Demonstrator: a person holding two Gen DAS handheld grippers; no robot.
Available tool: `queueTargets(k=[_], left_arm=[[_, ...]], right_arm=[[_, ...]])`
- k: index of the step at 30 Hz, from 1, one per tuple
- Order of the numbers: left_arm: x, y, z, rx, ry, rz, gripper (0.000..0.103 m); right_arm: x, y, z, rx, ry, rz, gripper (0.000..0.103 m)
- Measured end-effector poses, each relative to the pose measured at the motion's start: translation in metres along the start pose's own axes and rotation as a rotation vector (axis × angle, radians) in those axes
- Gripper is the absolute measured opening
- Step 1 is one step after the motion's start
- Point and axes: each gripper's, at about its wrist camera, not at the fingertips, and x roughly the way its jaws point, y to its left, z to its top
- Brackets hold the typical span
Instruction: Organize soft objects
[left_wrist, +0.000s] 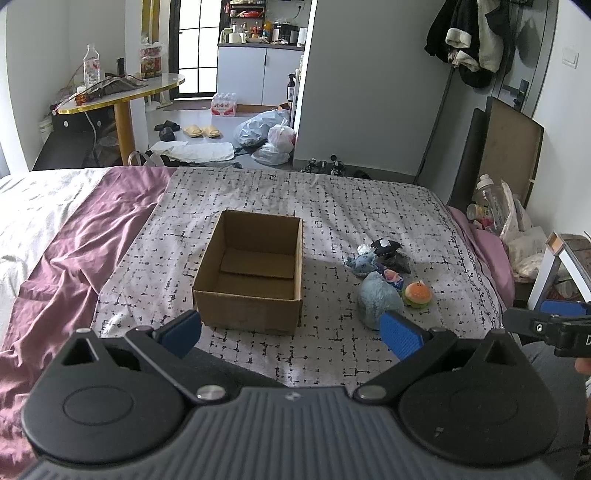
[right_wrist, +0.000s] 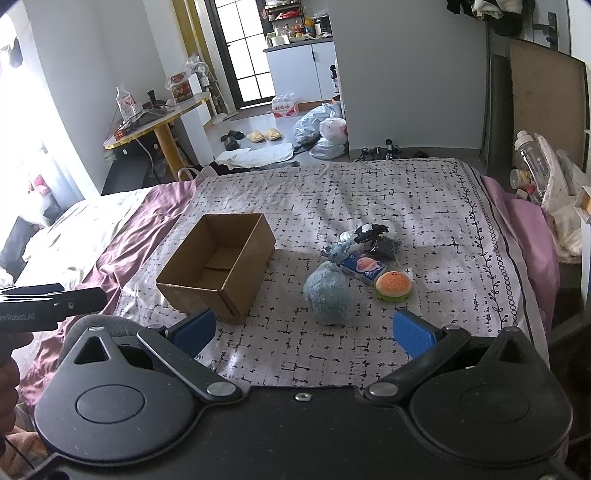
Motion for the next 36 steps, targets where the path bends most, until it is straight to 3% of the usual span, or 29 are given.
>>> queueTargets(k=[36], left_arm=[[0.0059,-0.0031,0.0004,-0.02,-0.019,-0.007,0.102]], right_arm=[[0.0091,-0.0072,-0.0043,0.029,-0.016,0.049,0.103]])
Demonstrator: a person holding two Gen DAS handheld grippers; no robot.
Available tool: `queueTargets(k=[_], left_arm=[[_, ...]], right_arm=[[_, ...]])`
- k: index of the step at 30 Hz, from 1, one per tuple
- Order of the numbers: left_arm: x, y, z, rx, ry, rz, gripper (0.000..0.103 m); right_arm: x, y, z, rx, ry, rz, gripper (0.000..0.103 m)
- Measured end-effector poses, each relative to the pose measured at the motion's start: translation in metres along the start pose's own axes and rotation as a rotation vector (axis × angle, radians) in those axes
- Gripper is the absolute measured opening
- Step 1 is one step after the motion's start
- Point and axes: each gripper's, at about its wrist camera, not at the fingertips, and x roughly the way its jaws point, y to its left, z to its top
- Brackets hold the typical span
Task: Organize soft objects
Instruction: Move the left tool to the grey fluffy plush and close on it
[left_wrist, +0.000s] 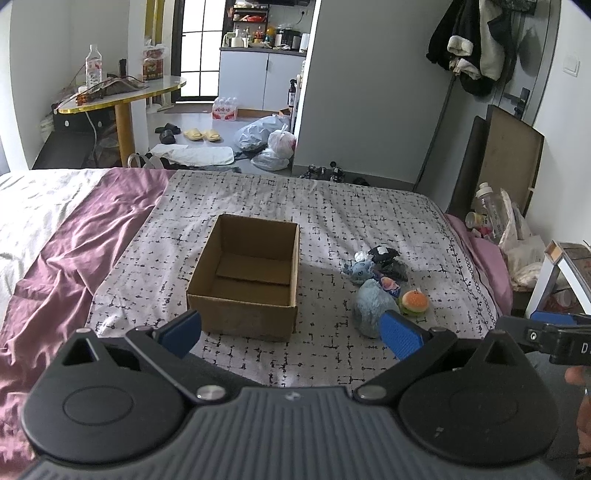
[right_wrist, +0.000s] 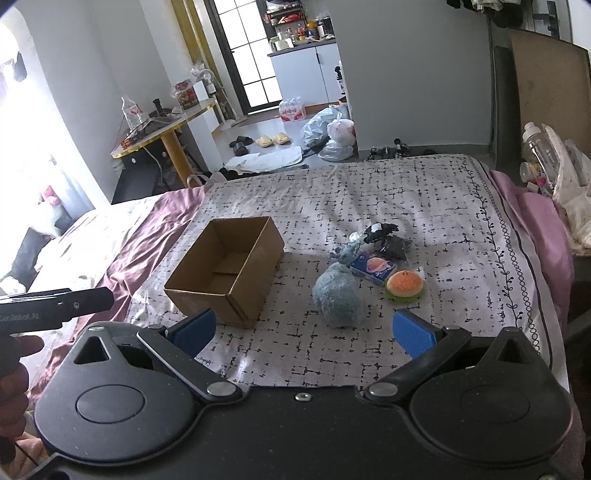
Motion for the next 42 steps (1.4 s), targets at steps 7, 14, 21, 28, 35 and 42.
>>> queueTargets(k=[7,14,21,28,35,42], left_arm=[[0.012,-0.008,0.002,-0.006,-0.011,-0.01,0.102],[0.034,-0.018,0.003,-0.009,0.006,-0.024,0.1],[0.06,-0.031,0.004,-0.001,0.019,-0.04,0.092],[0.089,-0.045,0.007,-0.005,0.051,-0.018,0.085],[0.12,-0.054,0.008,-0.033,0.099,-0.017,0.077],[0.146,-0.064,0.013,-0.054,0.129,-0.018,0.074]], right_arm=[[0.007,-0.015,0.002,0.037,-0.023,0.001,0.103],[0.022,-0.034,0.001,0.087,-0.026,0.008,0.098],[0.046,-0.049,0.003,0.129,0.001,0.015,0.089],[0.071,-0.061,0.014,0.18,0.009,0.028,0.08],[0.099,-0.077,0.023,0.228,0.055,0.029,0.075],[0.125,-0.098,0.022,0.337,0.083,0.051,0.075]])
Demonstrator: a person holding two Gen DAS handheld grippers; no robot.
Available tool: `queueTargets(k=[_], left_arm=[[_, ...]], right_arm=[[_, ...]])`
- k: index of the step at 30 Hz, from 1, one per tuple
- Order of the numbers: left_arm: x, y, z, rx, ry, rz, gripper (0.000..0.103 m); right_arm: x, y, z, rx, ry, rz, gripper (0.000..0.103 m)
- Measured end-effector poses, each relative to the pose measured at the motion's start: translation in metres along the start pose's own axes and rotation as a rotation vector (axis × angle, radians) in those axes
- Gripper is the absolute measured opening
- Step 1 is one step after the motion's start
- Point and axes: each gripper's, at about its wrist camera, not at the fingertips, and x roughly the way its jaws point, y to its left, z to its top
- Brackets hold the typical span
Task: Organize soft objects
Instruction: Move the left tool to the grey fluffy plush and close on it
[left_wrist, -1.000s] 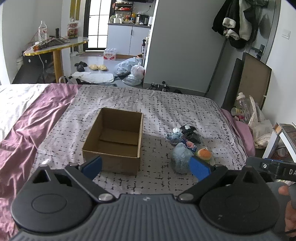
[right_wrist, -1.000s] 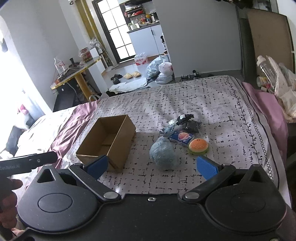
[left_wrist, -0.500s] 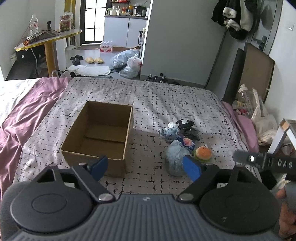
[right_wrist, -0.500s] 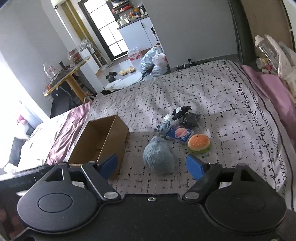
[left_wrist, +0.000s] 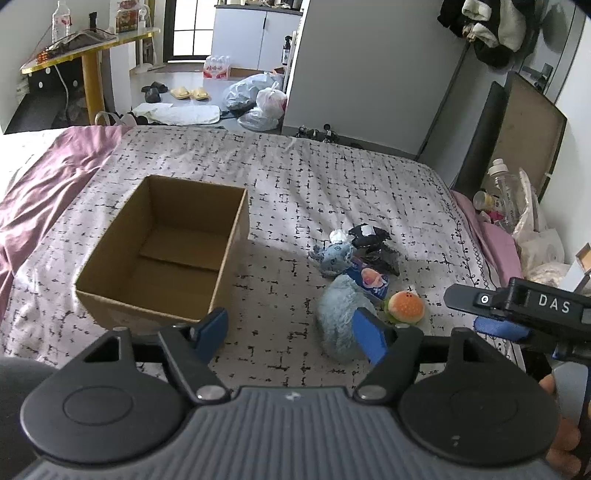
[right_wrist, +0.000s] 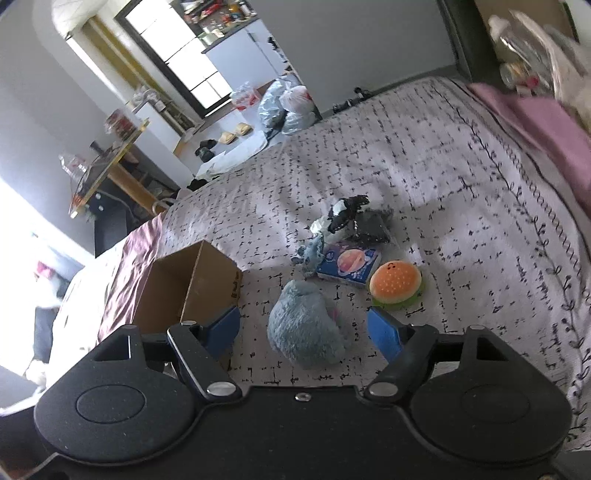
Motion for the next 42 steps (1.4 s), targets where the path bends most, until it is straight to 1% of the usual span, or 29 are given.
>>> queueTargets(k=[6,14,17,18,19,20,23,29,32,35,38,42], left_arm=[[0.023,-0.011,0.005,-0.015,0.047,-0.008,0.074],[0.051,-0.029,0.009,-0.037,0.073,-0.033,0.074],[0.064,-0.035,0.009,-0.053,0.09,-0.037,0.066],[0.068,-0.036,0.009,-0.061,0.098,-0.038,0.061],[0.072,-0.038,0.009,-0.071,0.107,-0.04,0.057],[0.077,-0.04,0.009,-0.08,0.115,-0.044,0.055],[0.085,-0.045,0.009,-0.097,0.127,-0.052,0.054],[0.102,-0.056,0.011,-0.115,0.153,-0.068,0.054],[0.112,-0.059,0.011,-0.124,0.176,-0.074,0.054],[0.123,-0.058,0.011,-0.135,0.191,-0.066,0.051],[0.131,-0.054,0.01,-0.153,0.211,-0.058,0.05],[0.135,-0.048,0.011,-0.159,0.216,-0.044,0.05]], right_arm=[[0.02,-0.022,0.002,0.104,0.03,-0.008,0.076],[0.038,-0.045,0.005,0.208,0.057,0.001,0.076],[0.047,-0.05,0.004,0.238,0.082,0.005,0.076],[0.049,-0.052,0.004,0.246,0.087,0.01,0.076],[0.052,-0.054,0.003,0.257,0.092,0.016,0.075],[0.053,-0.056,0.003,0.27,0.095,0.021,0.07],[0.055,-0.066,0.003,0.324,0.093,0.02,0.064],[0.066,-0.074,0.003,0.357,0.119,0.038,0.06],[0.071,-0.078,0.003,0.378,0.131,0.048,0.056],[0.077,-0.084,0.001,0.405,0.152,0.059,0.053],[0.082,-0.085,0.001,0.41,0.167,0.061,0.052],[0.089,-0.084,0.0,0.408,0.183,0.063,0.052]])
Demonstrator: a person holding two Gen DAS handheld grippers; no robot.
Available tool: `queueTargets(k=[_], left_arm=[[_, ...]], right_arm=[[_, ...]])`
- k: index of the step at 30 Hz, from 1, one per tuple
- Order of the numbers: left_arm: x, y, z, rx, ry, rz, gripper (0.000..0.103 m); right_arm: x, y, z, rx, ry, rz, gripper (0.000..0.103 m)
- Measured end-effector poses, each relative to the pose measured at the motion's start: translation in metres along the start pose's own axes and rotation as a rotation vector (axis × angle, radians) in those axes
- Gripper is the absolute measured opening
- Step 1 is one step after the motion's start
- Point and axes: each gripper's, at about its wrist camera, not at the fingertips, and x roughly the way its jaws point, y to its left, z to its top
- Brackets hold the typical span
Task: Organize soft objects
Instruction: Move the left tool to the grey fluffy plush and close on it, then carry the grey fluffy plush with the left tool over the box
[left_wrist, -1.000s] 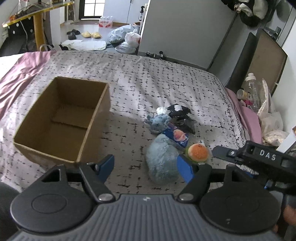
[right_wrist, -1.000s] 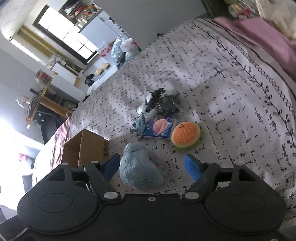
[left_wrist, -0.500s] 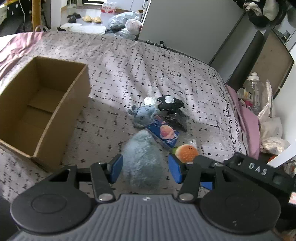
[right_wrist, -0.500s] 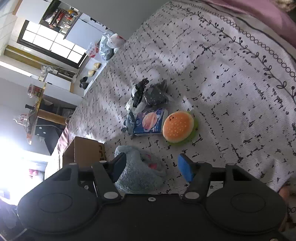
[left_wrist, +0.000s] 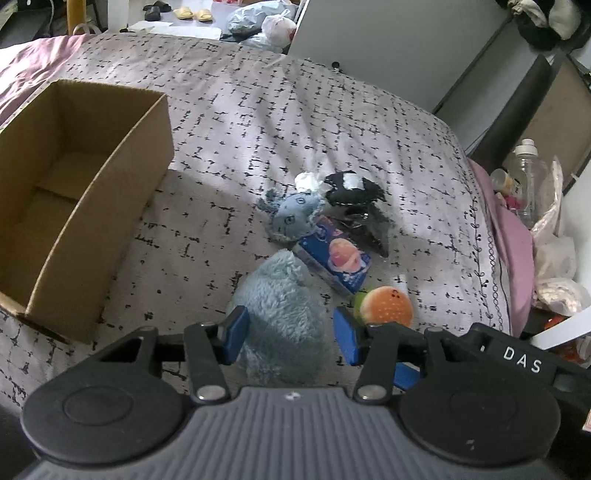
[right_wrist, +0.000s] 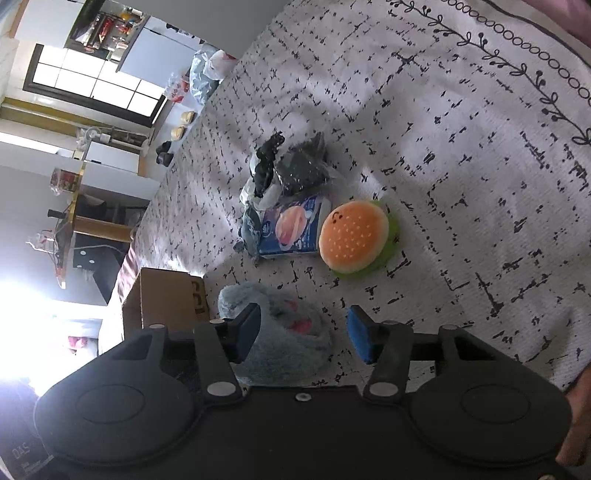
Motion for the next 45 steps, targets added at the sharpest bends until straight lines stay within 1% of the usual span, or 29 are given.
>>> queueTargets(k=[1,5,9,14,17,21,24,26,28,32,35,38,40,42,45], left_arm=[[0.001,0.002,0.001,-0.005,0.001,0.006,0.05],[0.002,0.014,0.004,-0.031,0.006,0.031,0.05],[0.001,0.024,0.003,-0.045,0.004,0.034,0.05],[-0.003,0.029,0.004,-0.035,-0.017,0.06,0.05],[-0.005,0.032,0.005,-0.034,-0.018,0.067,0.05],[-0.009,0.04,0.005,-0.039,-0.022,0.083,0.05],[-0.01,0.046,0.005,-0.048,-0.019,0.1,0.05],[-0.01,0.051,0.006,-0.064,-0.014,0.092,0.05],[-0.011,0.054,0.006,-0.073,-0.014,0.09,0.05],[-0.012,0.056,0.004,-0.077,-0.013,0.08,0.05],[-0.008,0.057,0.001,-0.094,0.001,0.066,0.05],[-0.004,0.057,-0.003,-0.107,-0.002,0.052,0.05],[0.001,0.059,-0.006,-0.13,0.001,0.049,0.039],[0.005,0.062,-0.008,-0.163,0.011,0.041,0.033],[0.007,0.066,-0.01,-0.197,0.003,0.038,0.031]], right_arm=[[0.002,0.001,0.0,-0.005,0.003,-0.002,0.052],[0.011,0.004,-0.001,-0.012,0.022,-0.007,0.045],[0.02,0.008,-0.004,-0.026,0.044,-0.006,0.041],[0.027,0.015,-0.008,-0.043,0.054,0.004,0.039],[0.033,0.019,-0.01,-0.047,0.065,0.003,0.037],[0.04,0.025,-0.013,-0.06,0.075,-0.002,0.037],[0.048,0.027,-0.016,-0.047,0.104,0.022,0.03],[0.053,0.032,-0.019,-0.067,0.107,0.009,0.024],[0.057,0.035,-0.021,-0.074,0.114,0.016,0.018],[0.056,0.038,-0.023,-0.087,0.108,0.023,0.017],[0.055,0.037,-0.023,-0.069,0.115,0.031,0.017],[0.056,0.036,-0.024,-0.06,0.116,0.031,0.018],[0.056,0.034,-0.024,-0.059,0.121,0.029,0.018],[0.058,0.033,-0.024,-0.053,0.124,0.03,0.018],[0.061,0.033,-0.025,-0.058,0.141,0.029,0.018]])
